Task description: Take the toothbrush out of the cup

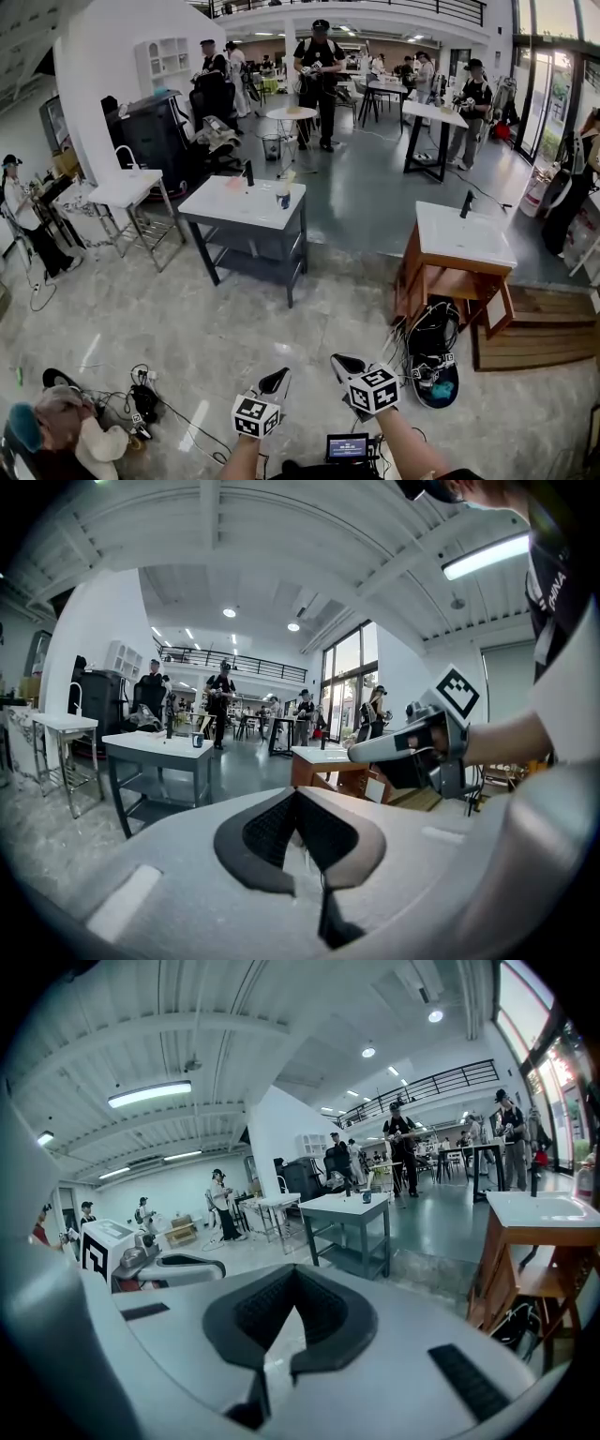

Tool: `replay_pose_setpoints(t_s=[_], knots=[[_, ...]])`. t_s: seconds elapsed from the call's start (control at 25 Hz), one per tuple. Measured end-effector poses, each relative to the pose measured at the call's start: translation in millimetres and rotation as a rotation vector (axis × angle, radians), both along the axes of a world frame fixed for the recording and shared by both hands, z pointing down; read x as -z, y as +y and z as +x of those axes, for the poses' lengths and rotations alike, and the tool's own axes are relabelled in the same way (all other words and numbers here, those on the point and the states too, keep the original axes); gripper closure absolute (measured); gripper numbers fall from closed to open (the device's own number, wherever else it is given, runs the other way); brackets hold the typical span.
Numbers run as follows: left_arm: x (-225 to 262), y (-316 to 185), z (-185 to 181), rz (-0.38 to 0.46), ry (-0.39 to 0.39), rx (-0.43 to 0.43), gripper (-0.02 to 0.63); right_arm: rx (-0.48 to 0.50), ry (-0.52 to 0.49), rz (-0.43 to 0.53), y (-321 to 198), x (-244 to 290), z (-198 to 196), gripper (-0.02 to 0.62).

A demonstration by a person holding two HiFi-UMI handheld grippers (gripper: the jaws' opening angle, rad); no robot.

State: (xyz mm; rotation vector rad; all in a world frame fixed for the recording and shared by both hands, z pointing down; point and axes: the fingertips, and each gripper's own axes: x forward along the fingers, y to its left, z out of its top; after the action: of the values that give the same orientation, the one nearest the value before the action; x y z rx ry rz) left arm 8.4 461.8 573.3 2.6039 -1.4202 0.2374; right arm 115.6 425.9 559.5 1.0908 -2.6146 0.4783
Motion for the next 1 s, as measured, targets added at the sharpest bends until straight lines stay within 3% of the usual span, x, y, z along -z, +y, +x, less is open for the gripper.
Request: replay_pose_setpoints(t_s=[1.0], knots=[[-21,-45,50,-0.058,-0.021,0.056,0.595,0.008,-0.034,-0.062,-51,-25,57,0.586]])
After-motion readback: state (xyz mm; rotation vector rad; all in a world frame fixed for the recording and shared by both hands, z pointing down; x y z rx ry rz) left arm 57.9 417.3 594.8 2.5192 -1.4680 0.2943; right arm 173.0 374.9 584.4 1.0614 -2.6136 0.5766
